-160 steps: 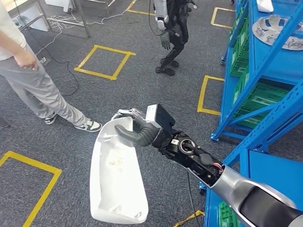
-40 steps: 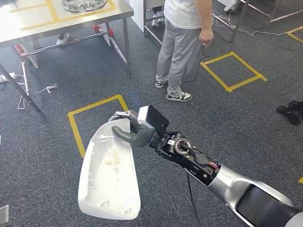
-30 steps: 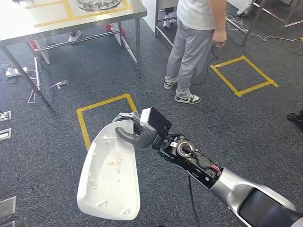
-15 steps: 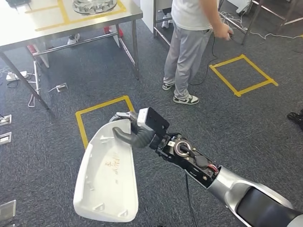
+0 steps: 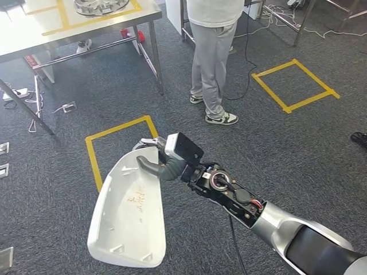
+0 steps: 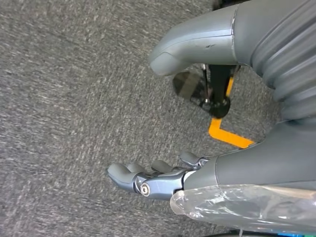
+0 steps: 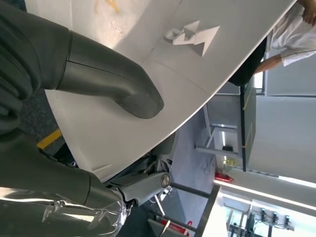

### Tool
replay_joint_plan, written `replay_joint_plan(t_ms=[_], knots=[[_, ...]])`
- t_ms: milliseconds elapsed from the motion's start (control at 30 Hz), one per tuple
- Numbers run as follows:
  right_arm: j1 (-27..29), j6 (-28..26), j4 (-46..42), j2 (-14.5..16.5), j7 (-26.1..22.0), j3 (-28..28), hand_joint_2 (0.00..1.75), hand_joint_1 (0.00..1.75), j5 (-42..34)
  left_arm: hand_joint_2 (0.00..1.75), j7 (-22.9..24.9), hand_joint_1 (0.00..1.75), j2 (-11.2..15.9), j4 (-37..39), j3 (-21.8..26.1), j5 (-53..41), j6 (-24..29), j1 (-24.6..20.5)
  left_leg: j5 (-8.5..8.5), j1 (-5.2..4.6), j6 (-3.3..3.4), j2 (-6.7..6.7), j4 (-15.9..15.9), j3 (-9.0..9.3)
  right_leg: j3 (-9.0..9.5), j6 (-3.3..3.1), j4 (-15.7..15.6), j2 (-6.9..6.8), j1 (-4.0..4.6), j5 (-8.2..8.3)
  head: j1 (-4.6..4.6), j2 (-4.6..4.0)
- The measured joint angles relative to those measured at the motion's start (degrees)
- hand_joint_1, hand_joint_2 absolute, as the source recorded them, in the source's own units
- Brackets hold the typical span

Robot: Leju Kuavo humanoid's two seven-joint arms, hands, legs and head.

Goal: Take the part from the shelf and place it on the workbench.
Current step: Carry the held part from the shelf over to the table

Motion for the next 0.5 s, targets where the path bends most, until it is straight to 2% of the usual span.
replay_joint_plan(t_ms=[33,67,133,167,200,233,267,333,367,500], knots=[[0.01,0.08,0.02,0.00,-0.01,0.00,1.75,1.75,0.05,1.75,0.00,0.00,-0.01,0.00,0.00,0.02,0.00,0.11,0.69,-0.34,0.47,-0.01,1.15,-1.29,0.26,-0.28,0.00,-0.04,0.29,-0.21,-0.01,0.00],[-0.02,0.15,0.04,0.00,-0.03,0.00,1.75,1.75,0.09,1.75,0.00,0.00,-0.01,0.00,0.00,0.04,0.00,0.19,2.49,-0.71,1.09,-0.02,-0.20,-1.29,0.62,-0.52,-0.01,-0.05,0.56,-0.45,-0.01,0.00],[-0.18,0.30,0.05,0.02,-0.13,0.00,1.75,1.75,0.17,1.75,0.00,0.00,0.06,-0.01,0.00,0.11,0.01,0.20,7.44,-1.58,2.69,-0.01,-7.83,1.40,1.47,-0.78,-0.10,-0.05,0.99,-1.00,-0.01,0.00],[-0.30,0.34,0.05,0.02,-0.19,0.00,1.75,1.75,0.21,1.75,-0.01,0.00,0.13,-0.01,0.00,0.15,0.02,0.16,9.01,-2.00,3.33,0.02,-11.57,2.96,1.74,-0.74,-0.14,0.00,1.24,-1.27,0.00,0.00],[-0.39,0.37,0.05,0.03,-0.25,0.00,1.75,1.75,0.26,1.75,-0.01,0.00,0.20,-0.01,0.00,0.18,0.07,0.10,9.57,-2.32,3.70,0.07,-14.43,4.22,1.83,-0.63,-0.18,0.03,1.39,-1.47,-0.01,-0.01],[-0.43,0.38,0.05,0.03,-0.27,-0.01,1.75,1.75,0.28,1.75,-0.02,0.00,0.21,-0.02,0.00,0.20,0.12,0.05,9.41,-2.37,3.25,0.10,-15.94,4.90,1.73,-0.70,-0.08,0.02,1.58,-1.69,0.04,-0.01],[-0.42,0.38,0.05,0.03,-0.28,-0.01,1.75,1.75,0.30,1.75,-0.02,0.00,0.21,-0.02,0.01,0.21,0.19,0.05,9.09,-2.31,2.53,0.06,-16.61,5.23,1.66,-0.92,-0.03,-0.02,1.73,-1.84,0.09,-0.01],[-0.35,0.38,0.05,0.03,-0.28,-0.02,1.75,1.75,0.34,1.75,-0.02,0.00,0.17,-0.02,0.02,0.21,0.30,0.14,8.88,-2.18,1.44,-0.15,-17.06,5.46,1.74,-1.45,-0.12,-0.27,1.75,-2.01,0.27,0.00],[-0.35,0.38,0.05,0.03,-0.30,-0.02,1.75,1.75,0.36,1.75,-0.02,0.00,0.19,-0.02,0.02,0.21,0.33,0.19,8.78,-2.27,1.57,-0.27,-17.04,5.49,1.93,-1.53,-0.37,-0.38,1.69,-1.99,0.34,0.00],[-0.43,0.37,0.05,0.03,-0.29,-0.02,1.75,1.75,0.42,1.75,-0.02,0.00,0.15,-0.02,0.02,0.21,0.36,0.26,8.55,-2.33,2.17,-0.41,-17.03,5.56,2.45,-1.22,-1.12,-0.57,1.69,-1.87,0.48,0.00]])
